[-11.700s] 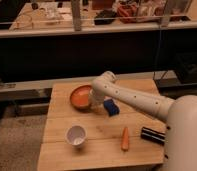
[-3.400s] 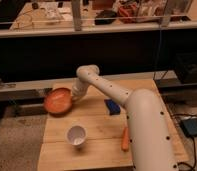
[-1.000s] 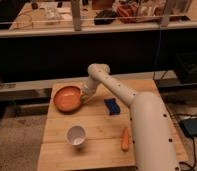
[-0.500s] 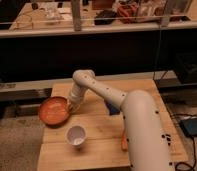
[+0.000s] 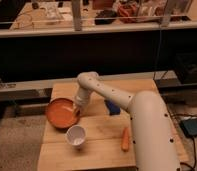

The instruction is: Drag the ceramic bowl in a circle

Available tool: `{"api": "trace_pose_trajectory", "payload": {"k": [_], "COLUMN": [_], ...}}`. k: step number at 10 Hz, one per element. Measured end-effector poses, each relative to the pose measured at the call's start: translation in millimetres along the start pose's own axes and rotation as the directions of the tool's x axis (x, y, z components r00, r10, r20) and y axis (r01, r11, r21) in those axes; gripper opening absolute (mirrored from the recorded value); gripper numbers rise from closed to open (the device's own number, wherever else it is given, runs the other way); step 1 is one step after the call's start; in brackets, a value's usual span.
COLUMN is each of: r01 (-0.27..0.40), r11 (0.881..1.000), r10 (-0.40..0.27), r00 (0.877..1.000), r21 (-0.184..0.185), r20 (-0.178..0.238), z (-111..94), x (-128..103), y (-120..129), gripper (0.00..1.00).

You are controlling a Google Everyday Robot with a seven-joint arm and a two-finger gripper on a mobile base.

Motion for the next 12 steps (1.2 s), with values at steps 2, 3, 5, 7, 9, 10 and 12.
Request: {"api": "trace_pose_trajectory", "payload": {"k": [2,3,5,7,9,10,12], "r01": [-0.001,-0.002,-0.002,-0.001,0.0,0.0,0.0], "r11": [1.0,1.0,1.0,1.0,1.0,1.0,1.0], "r10": [0.001,0.002,0.002,0.001,0.0,0.0,0.0], "r00": [1.0,1.0,1.0,1.0,1.0,1.0,1.0], "r21": [0.004,0.005,0.005,0.004,0.004,0.004,0.004], "r20": [-0.005,-0.006,-0.005,-0.004,-0.004,-0.004,-0.004], "z": [0.0,-0.3,-0.1,0.2,0.4,0.5,0.5], "x": [1.2,1.5,1.2,1.1,1.1,1.1,1.0], "y": [-0.8,-0.6,-0.4,-0.7,-1.2,-1.4,-1.7], "gripper": [0.0,0.0,0.0,0.0,0.0,0.0,0.09]}}
